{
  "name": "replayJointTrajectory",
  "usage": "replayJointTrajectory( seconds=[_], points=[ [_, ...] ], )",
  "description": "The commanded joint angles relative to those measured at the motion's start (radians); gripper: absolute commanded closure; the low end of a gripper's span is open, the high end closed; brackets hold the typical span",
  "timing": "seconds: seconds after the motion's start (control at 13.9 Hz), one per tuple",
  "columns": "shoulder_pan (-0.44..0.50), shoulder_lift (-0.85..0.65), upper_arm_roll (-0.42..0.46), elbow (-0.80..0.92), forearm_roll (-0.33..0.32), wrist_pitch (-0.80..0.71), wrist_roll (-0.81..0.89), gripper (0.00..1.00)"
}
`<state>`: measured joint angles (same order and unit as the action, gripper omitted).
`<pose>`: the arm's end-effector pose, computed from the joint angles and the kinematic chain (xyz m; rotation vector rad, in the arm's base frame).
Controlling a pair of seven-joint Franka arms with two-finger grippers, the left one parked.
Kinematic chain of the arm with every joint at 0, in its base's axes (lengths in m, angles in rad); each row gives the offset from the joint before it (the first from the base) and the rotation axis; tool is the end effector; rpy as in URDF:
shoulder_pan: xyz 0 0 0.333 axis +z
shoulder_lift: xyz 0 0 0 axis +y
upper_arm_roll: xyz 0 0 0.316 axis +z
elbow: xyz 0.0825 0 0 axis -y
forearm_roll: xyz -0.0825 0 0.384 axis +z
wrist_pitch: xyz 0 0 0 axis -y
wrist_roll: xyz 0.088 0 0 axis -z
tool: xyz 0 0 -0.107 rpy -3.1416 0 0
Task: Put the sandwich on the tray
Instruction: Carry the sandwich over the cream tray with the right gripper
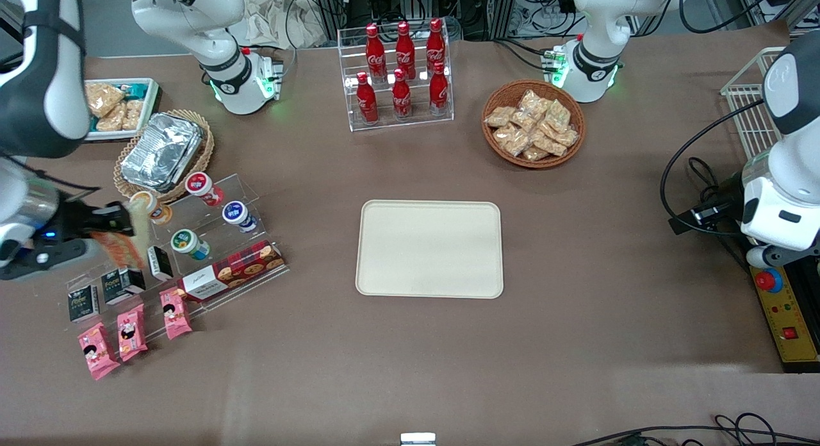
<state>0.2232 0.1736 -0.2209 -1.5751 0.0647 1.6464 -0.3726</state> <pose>0.6041 0.0173 0.5301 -3.0422 -0.5665 0.1417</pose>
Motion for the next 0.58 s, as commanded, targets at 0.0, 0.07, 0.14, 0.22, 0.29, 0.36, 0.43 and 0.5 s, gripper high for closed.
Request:
replayJointTrajectory(
  seconds=[0.0, 0.07, 0.14, 0.22, 0.29, 0.36, 0.43, 0.5],
  points=[
    [0.115, 0.02, -0.009, 0.03, 0.069, -0.022, -0.009, 0.53],
    [0.172, 0.036, -0.009, 0.038, 0.072, -0.005, -0.006, 0.53],
    [0.223, 0.065, -0.009, 0.065, 0.073, 0.027, -0.008, 0.53],
    [0.267, 0.108, -0.009, 0.098, 0.073, 0.061, -0.012, 0.53],
    [0.313, 0.153, -0.008, 0.133, 0.073, 0.094, -0.011, 0.53],
    [0.358, 0.202, -0.002, 0.168, 0.073, 0.136, -0.012, 0.53],
    [0.387, 0.245, 0.018, 0.197, 0.073, 0.176, -0.015, 0.53],
    [0.401, 0.274, 0.05, 0.213, 0.073, 0.214, -0.015, 0.53]
  ],
)
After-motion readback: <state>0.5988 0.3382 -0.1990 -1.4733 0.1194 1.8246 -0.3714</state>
